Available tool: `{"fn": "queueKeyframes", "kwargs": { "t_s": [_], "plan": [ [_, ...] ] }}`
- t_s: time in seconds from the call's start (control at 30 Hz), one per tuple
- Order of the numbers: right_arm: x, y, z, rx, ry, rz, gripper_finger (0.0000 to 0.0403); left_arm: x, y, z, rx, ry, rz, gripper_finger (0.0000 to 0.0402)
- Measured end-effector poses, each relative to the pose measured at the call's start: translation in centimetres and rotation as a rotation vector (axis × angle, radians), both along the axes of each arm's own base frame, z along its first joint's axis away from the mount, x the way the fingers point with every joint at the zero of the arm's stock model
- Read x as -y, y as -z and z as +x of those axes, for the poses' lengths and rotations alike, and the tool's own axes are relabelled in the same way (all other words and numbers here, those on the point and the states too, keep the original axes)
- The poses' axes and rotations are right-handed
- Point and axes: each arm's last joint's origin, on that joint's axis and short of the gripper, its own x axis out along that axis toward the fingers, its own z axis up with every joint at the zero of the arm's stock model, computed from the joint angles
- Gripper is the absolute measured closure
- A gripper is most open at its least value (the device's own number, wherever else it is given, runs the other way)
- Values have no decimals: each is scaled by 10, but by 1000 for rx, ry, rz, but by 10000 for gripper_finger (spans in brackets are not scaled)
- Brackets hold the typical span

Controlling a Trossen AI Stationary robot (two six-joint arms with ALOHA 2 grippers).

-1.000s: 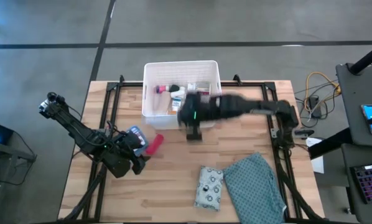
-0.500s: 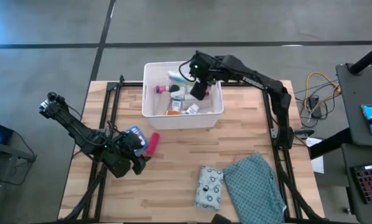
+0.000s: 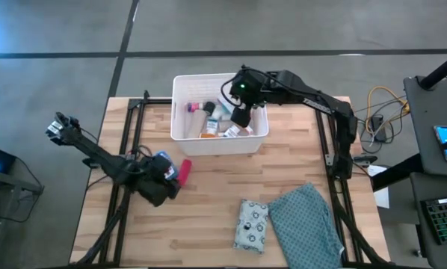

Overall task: Pick & place medical supplies in basket/bin
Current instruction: Put the red bandage into the white bin

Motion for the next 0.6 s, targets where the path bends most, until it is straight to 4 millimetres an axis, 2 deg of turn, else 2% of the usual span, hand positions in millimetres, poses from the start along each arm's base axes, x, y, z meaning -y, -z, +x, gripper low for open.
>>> {"fn": "queueKeyframes", "kwargs": {
  "t_s": [0.13, 0.23, 0.4, 0.6],
  "plan": [
    [-17, -17, -9, 32, 41, -75, 79, -21, 25, 9, -131, -108, -59, 103],
    [-29, -28, -16, 61, 81, -129, 79, -31, 34, 21, -192, -148, -70, 103],
    [-39, -45, -31, 132, 139, -140, 79, -33, 41, 45, -258, -106, -22, 103],
    [-42, -56, -43, 182, 175, -120, 86, -32, 72, 71, -388, -46, 43, 103]
  ]
}}
